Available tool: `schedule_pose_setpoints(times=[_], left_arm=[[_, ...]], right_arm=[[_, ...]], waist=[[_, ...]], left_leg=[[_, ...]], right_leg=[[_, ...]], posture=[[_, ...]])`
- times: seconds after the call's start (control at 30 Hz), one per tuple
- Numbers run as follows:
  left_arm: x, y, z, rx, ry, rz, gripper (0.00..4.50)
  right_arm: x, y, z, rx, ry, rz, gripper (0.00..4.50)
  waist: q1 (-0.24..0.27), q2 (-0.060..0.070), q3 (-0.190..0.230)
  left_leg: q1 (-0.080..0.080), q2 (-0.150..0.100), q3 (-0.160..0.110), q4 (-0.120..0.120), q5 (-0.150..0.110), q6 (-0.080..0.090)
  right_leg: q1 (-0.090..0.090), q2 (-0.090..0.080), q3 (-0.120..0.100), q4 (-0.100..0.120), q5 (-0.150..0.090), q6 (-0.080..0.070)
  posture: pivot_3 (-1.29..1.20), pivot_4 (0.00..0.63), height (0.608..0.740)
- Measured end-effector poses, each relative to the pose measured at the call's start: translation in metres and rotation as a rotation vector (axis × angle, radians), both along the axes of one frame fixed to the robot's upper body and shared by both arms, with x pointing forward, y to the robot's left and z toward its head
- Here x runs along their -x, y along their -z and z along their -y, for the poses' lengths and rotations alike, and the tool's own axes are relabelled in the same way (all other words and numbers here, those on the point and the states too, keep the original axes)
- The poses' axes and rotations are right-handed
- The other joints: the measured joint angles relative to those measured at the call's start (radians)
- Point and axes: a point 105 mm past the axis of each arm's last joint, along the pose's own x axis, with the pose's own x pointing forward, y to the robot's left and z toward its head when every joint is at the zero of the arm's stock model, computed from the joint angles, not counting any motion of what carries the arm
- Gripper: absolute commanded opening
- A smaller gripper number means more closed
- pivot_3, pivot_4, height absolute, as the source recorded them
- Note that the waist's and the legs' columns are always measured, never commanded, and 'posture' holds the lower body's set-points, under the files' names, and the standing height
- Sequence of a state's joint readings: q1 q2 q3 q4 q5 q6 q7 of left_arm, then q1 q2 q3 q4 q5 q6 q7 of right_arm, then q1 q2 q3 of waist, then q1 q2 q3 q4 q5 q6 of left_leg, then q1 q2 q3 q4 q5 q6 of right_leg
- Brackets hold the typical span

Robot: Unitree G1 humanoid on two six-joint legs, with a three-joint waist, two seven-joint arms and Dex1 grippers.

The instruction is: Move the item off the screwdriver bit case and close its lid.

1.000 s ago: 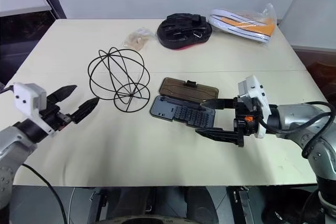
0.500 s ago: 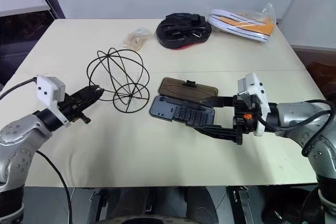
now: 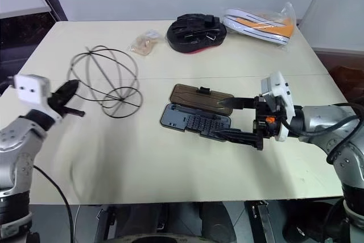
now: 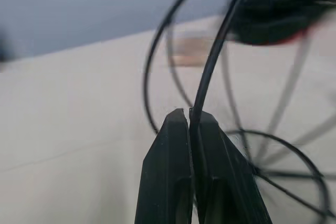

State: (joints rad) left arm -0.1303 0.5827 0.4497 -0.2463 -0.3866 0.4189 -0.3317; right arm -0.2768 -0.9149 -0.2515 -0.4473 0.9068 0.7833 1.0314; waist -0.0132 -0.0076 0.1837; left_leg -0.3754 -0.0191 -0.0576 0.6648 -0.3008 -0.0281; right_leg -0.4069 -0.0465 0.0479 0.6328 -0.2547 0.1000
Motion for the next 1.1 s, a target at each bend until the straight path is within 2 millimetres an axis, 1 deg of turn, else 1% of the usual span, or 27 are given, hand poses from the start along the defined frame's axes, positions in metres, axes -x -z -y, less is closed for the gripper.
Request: schedule_pose_setpoints(times=[0.07,0.1,0.13,0.2,0.27,0.33,0.4,0.47,0.5,0.53,0.57,0.6,0.63,0.67,0.7,0.73,0.77,0.83,0.97,1.03,1.1], left_arm=[[0.005,0.002,-0.023,-0.001,-0.102,0.01,0.03],[0.009,0.003,-0.04,0.006,-0.172,0.016,0.03],[0.015,0.006,-0.06,0.018,-0.259,0.017,0.03],[0.027,0.008,-0.091,0.032,-0.39,0.024,0.03],[0.036,0.008,-0.112,0.036,-0.482,0.032,0.03],[0.043,0.009,-0.126,0.04,-0.539,0.031,0.03],[0.047,0.013,-0.129,0.042,-0.541,0.022,0.03],[0.049,0.013,-0.123,0.036,-0.507,0.022,0.61],[0.05,0.013,-0.118,0.031,-0.479,0.02,0.83],[0.051,0.015,-0.112,0.026,-0.447,0.013,1.39],[0.051,0.018,-0.108,0.023,-0.426,0.005,1.78],[0.05,0.021,-0.103,0.015,-0.402,-0.012,2.32],[0.049,0.022,-0.101,0.011,-0.392,-0.019,2.95],[0.05,0.022,-0.101,0.009,-0.393,-0.02,3.36],[0.051,0.022,-0.101,0.003,-0.394,-0.02,3.99],[0.052,0.021,-0.101,-0.002,-0.397,-0.02,4.4],[0.054,0.02,-0.103,-0.008,-0.402,-0.021,4.49],[0.061,0.015,-0.11,-0.015,-0.423,-0.014,4.49],[0.084,0.006,-0.121,-0.012,-0.45,-0.009,4.49],[0.092,0.005,-0.12,-0.003,-0.422,-0.018,4.49],[0.1,0.007,-0.111,0.009,-0.354,-0.049,4.49]], right_arm=[[-0.003,-0.005,-0.002,-0.024,0.004,0.025,4.5],[-0.005,-0.008,-0.004,-0.037,0.001,0.035,4.5],[-0.005,-0.009,-0.005,-0.039,-0.002,0.04,4.5],[-0.006,-0.008,-0.005,-0.04,-0.001,0.036,4.5],[-0.007,-0.006,-0.006,-0.038,-0.007,0.031,4.5],[-0.007,-0.004,-0.008,-0.035,-0.014,0.028,4.5],[-0.01,-0.003,-0.007,-0.033,-0.006,0.026,4.5],[-0.013,-0.003,-0.006,-0.031,0.001,0.03,4.5],[-0.014,-0.003,-0.006,-0.029,0.003,0.031,4.5],[-0.015,-0.003,-0.007,-0.027,0.001,0.033,4.5],[-0.015,-0.002,-0.007,-0.029,-0.001,0.034,4.5],[-0.016,-0.002,-0.008,-0.028,-0.003,0.033,4.5],[-0.016,-0.001,-0.008,-0.025,-0.002,0.033,4.5],[-0.017,-0.001,-0.008,-0.025,0.0,0.033,4.5],[-0.018,0.0,-0.007,-0.022,0.005,0.033,4.5],[-0.018,0.0,-0.006,-0.021,0.007,0.033,4.5],[-0.018,0.0,-0.007,-0.021,0.005,0.033,4.5],[-0.019,0.001,-0.006,-0.023,0.005,0.034,4.5],[-0.022,0.003,-0.004,-0.019,0.008,0.026,4.5],[-0.023,0.005,-0.004,-0.014,0.003,0.019,4.5],[-0.025,0.007,-0.004,-0.009,-0.001,0.01,4.5]], waist=[[0.002,0.0,0.0],[0.001,0.0,0.0],[0.0,0.0,0.0],[0.002,-0.001,0.0],[0.004,-0.001,0.0],[0.005,-0.003,-0.001],[0.005,-0.003,-0.001],[0.006,-0.003,-0.001],[0.006,-0.003,-0.001],[0.006,-0.003,-0.001],[0.006,-0.003,-0.001],[0.005,-0.003,-0.001],[0.005,-0.003,-0.001],[0.004,-0.003,-0.001],[0.003,-0.003,-0.001],[0.003,-0.003,-0.001],[0.001,-0.003,-0.001],[-0.002,-0.003,-0.001],[-0.001,-0.003,-0.001],[0.002,-0.003,-0.001],[0.002,-0.003,-0.001]], left_leg=[[0.0,0.0,0.0,0.0,0.0,0.0],[0.0,0.0,0.0,0.0,0.0,0.0],[0.0,0.0,0.0,0.0,0.0,0.0],[0.0,0.0,0.0,0.0,0.0,0.0],[0.0,0.0,0.0,0.0,0.0,0.0],[0.0,-0.001,-0.001,0.0,0.0,0.0],[0.0,-0.001,0.0,0.0,0.0,0.0],[0.0,-0.001,-0.001,0.0,0.0,0.0],[0.0,-0.001,0.0,0.0,0.0,0.0],[0.0,-0.001,-0.001,0.0,0.0,0.0],[-0.001,-0.001,-0.001,0.0,0.0,0.0],[-0.001,-0.001,-0.001,0.0,0.0,0.0],[-0.001,-0.001,-0.001,0.0,0.0,0.0],[-0.001,-0.001,-0.001,0.0,0.0,0.0],[-0.001,-0.001,-0.001,-0.001,0.0,0.0],[-0.001,-0.001,-0.001,-0.001,0.0,0.0],[-0.001,-0.001,-0.001,-0.001,0.0,0.0],[-0.001,-0.001,-0.001,-0.002,0.0,0.0],[-0.001,-0.001,-0.001,-0.003,0.0,0.0],[-0.001,-0.001,-0.001,-0.002,0.0,0.0],[-0.001,-0.002,0.0,-0.002,0.0,0.0]], right_leg=[[0.0,0.0,0.0,0.0,0.0,0.0],[0.0,-0.001,0.0,0.0,0.0,0.0],[0.0,-0.001,0.0,0.0,0.0,0.0],[0.0,-0.002,0.0,0.0,0.0,0.0],[0.0,-0.003,0.0,0.0,0.0,0.0],[0.0,-0.003,-0.001,0.0,0.0,0.0],[0.0,-0.005,0.0,0.0,0.0,0.0],[0.0,-0.006,0.0,0.0,0.0,0.0],[0.0,-0.006,0.0,0.0,0.0,0.0],[0.0,-0.007,0.0,0.0,0.0,0.0],[0.0,-0.007,0.001,0.0,0.0,0.0],[0.0,-0.007,0.001,0.0,0.0,0.0],[0.0,-0.007,0.0,0.0,0.0,0.0],[0.0,-0.006,0.0,0.0,0.0,0.0],[0.0,-0.007,0.001,0.0,0.0,0.0],[0.0,-0.007,0.001,-0.001,0.0,0.0],[-0.001,-0.007,0.001,-0.001,0.0,0.0],[-0.001,-0.007,0.001,-0.001,0.0,0.0],[-0.002,-0.007,0.001,-0.001,0.0,0.0],[-0.002,-0.008,0.001,-0.001,0.0,-0.001],[-0.001,-0.009,0.001,-0.001,-0.001,-0.002]], posture=[[0.0,0.15,0.74],[0.0,0.15,0.74],[0.0,0.15,0.74],[0.0,0.15,0.74],[0.0,0.15,0.74],[0.0,0.15,0.74],[0.0,0.15,0.74],[0.0,0.15,0.74],[0.0,0.15,0.74],[0.0,0.15,0.74],[0.0,0.15,0.74],[0.0,0.15,0.74],[0.0,0.15,0.74],[0.0,0.15,0.74],[0.0,0.15,0.74],[0.0,0.15,0.74],[0.0,0.15,0.74],[0.0,0.15,0.74],[0.0,0.15,0.74],[0.0,0.15,0.74],[0.0,0.15,0.74]])
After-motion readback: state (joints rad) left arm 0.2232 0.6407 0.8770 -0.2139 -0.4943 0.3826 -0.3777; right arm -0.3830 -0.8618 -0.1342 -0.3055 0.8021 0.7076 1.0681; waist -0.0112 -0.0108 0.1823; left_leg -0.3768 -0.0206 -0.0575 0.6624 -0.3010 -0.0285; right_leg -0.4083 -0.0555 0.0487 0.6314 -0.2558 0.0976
